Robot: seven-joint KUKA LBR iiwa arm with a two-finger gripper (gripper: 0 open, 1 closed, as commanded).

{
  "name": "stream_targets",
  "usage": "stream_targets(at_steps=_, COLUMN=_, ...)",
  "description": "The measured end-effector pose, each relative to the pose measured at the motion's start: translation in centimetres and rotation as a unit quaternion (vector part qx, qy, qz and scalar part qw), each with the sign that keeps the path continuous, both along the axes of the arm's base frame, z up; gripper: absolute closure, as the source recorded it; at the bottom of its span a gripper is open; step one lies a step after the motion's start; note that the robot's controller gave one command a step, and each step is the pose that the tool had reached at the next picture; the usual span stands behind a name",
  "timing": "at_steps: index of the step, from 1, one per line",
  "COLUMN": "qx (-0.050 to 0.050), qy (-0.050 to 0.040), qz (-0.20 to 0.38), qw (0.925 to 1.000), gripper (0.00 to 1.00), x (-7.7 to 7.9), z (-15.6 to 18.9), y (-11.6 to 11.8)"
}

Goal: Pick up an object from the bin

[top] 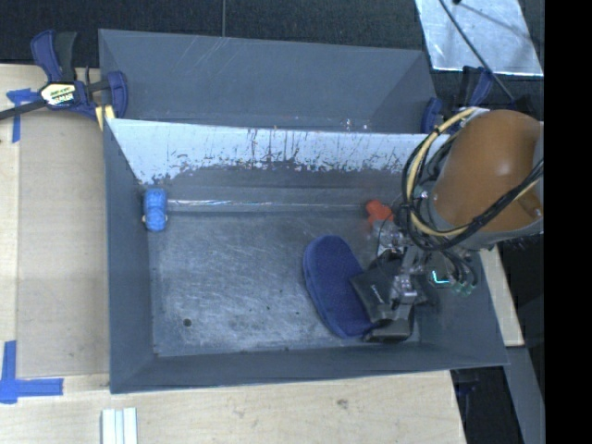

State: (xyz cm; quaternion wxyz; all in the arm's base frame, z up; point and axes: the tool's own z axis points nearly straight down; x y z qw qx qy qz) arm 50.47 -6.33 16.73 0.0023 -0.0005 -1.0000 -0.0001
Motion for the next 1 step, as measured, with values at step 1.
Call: stream_targets(at_steps=1, qx=0.001, qy=-0.0079, qz=0.028, qw=0.9996, gripper=0.0, x=-1.15, z=-9.6, y=-0.75)
